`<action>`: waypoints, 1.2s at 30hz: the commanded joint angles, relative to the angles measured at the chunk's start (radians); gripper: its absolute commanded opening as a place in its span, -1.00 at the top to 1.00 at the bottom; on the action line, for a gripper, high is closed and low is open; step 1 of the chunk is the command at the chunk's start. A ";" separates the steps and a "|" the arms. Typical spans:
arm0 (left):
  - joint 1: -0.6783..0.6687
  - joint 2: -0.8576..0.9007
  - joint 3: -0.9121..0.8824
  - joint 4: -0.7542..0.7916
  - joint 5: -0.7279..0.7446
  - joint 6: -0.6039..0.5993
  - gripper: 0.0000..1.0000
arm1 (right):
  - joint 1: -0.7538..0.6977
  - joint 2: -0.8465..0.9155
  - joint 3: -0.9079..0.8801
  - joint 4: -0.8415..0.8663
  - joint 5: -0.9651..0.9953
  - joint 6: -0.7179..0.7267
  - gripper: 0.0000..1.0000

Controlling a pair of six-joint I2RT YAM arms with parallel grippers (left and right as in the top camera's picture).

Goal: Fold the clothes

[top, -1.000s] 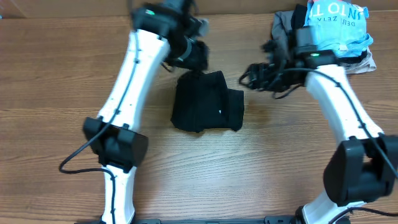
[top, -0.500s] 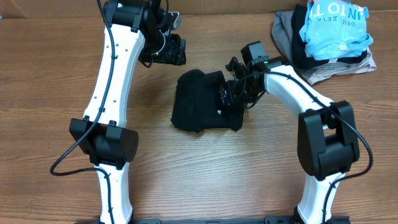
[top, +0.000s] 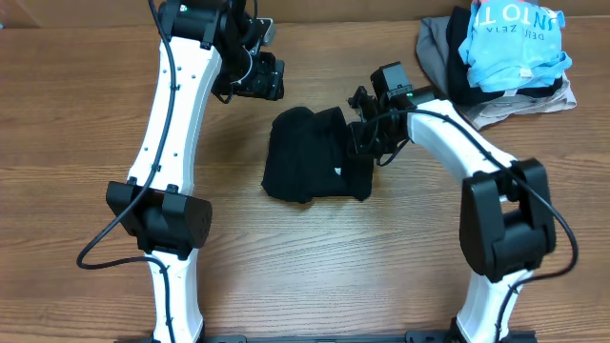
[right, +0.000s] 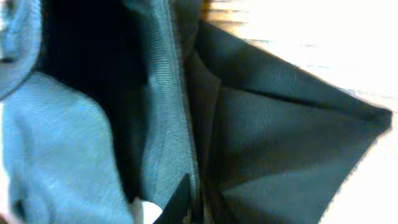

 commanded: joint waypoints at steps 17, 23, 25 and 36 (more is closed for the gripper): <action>0.018 -0.016 0.003 -0.011 -0.206 0.022 -0.80 | -0.099 -0.212 0.001 -0.155 0.058 0.103 0.26; 0.020 -0.016 0.003 -0.015 -0.206 0.022 -0.82 | -0.099 -0.212 0.001 -0.146 0.100 0.102 -0.48; 0.020 -0.016 0.003 -0.015 -0.206 0.022 -0.82 | -0.099 -0.209 -0.005 -0.140 0.121 0.098 -0.38; 0.020 -0.015 0.003 -0.013 -0.206 0.021 -0.89 | -0.100 -0.175 -0.154 -0.005 0.151 0.100 -0.16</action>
